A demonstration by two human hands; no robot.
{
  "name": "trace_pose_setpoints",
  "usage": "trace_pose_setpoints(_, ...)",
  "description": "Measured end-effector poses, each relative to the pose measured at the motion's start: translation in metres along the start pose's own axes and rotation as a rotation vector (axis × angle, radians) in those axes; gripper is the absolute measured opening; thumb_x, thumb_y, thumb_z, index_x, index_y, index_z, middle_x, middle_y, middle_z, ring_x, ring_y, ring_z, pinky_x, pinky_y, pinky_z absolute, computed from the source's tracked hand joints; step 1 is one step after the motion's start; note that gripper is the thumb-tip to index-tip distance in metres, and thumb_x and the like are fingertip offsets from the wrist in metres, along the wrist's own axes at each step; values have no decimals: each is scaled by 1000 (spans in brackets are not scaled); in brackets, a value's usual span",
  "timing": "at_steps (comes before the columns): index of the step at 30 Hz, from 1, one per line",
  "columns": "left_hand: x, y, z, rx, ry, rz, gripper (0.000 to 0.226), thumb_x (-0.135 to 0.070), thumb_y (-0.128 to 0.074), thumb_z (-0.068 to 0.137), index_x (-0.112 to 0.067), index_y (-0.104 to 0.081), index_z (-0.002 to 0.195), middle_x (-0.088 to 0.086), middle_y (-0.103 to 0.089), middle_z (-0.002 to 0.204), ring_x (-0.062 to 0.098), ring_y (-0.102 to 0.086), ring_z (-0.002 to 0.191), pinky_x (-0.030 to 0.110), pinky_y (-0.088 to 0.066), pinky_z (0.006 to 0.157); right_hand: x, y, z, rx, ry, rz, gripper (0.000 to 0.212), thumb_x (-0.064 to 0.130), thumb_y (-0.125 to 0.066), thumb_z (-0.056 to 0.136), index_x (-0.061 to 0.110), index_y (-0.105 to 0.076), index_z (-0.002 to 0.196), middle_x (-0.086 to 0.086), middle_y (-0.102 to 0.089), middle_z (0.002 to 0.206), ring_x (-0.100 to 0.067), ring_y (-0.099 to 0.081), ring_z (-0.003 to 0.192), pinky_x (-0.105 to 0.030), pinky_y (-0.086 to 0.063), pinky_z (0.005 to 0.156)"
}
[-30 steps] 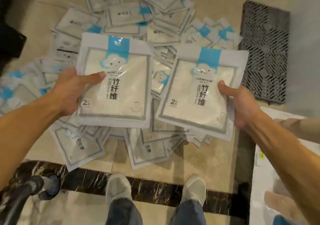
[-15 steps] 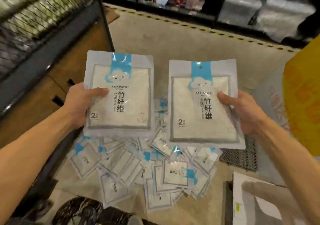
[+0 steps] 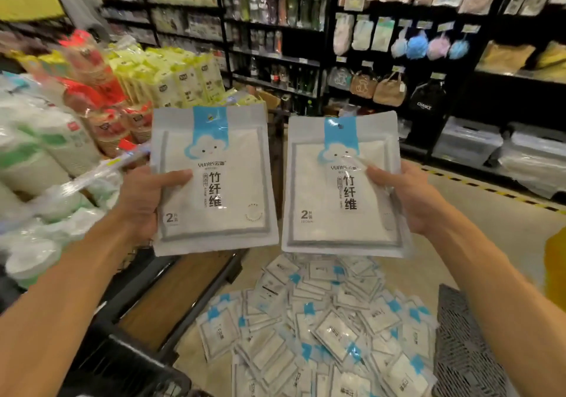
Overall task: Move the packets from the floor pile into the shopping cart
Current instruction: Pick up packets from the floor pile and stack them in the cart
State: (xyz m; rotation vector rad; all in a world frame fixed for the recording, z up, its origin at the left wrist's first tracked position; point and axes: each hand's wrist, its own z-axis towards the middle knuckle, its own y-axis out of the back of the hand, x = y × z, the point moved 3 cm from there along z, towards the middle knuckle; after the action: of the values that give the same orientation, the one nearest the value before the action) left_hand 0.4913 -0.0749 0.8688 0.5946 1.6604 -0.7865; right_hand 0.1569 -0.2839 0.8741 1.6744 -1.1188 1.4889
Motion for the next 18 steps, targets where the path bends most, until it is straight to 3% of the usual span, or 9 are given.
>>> trace_pose_setpoints(9,-65,82,-139,-348,-78,-71,37,-3,-69,75,1,-69,112,22,-76,98,32,-77,76,39,-62,56,67,-102,-32,358,50,-17,19,9,-62,100,6,-62,119,-9,-80,85,-25,-78,72,-34,-61,52)
trace_pose_setpoints(12,-65,97,-197,-470,-105,-103,21,3,-62,87,0,-69,107,17,-78,88,28,-76,68,35,-60,51,70,-133,-46,491,54,-40,17,9,-63,99,6,-64,115,-10,-80,86,-25,-78,71,-33,-60,52)
trace_pose_setpoints(18,-46,131,-317,-742,-104,-114,39,-2,-72,75,1,-69,114,25,-75,105,41,-75,88,49,-64,64,44,-201,-90,727,34,-50,12,6,-65,97,2,-68,108,-14,-79,85,-25,-77,67,-34,-62,54)
